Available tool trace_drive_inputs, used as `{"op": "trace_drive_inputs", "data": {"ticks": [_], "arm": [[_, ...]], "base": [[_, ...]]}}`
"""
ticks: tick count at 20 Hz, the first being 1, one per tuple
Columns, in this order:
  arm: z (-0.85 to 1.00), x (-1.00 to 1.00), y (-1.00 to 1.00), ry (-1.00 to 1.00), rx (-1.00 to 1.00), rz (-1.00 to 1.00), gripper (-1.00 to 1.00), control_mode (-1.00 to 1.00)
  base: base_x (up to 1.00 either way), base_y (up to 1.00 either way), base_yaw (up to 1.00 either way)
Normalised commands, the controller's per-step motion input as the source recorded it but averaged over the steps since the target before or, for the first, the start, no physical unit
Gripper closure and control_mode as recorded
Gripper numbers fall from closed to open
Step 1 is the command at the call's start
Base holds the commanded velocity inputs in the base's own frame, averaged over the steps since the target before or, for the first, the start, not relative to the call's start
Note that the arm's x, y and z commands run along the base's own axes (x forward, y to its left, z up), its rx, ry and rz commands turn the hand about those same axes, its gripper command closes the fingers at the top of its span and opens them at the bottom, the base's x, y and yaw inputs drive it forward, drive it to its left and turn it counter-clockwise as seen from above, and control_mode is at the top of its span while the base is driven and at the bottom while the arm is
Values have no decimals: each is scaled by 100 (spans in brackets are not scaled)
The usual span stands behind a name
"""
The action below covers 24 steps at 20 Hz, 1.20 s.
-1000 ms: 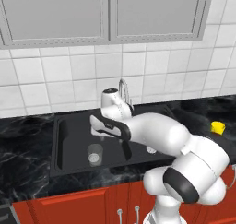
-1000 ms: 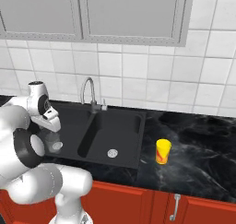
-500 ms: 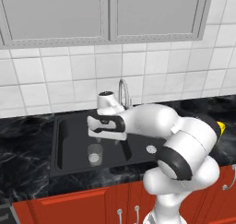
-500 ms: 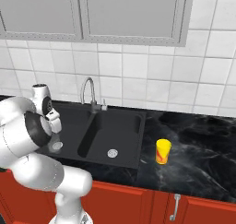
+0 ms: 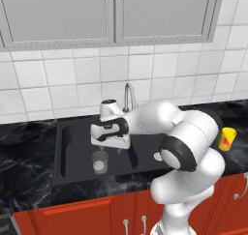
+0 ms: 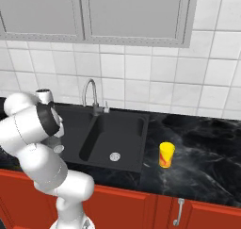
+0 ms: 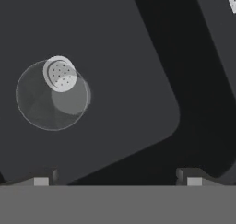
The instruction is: Move any existing items from the left basin to the right basin for drying. Then move the cup from the counter to the left basin of the sink for washing.
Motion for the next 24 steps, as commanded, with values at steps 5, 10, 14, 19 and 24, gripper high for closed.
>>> {"op": "trace_drive_inputs", "data": {"ticks": [5, 10, 14, 19, 24], "arm": [[-23, 20, 5, 0, 0, -3, -100, -100], [-21, 22, 7, 0, 0, -3, -100, -100], [-24, 20, 7, 0, 0, -2, -100, -100], [-26, 16, 6, 0, -1, -1, -100, -100], [-28, 11, 4, 0, -1, 0, -100, -100]], "base": [[0, 0, 0], [0, 0, 0], [0, 0, 0], [0, 0, 0], [0, 0, 0]]}}
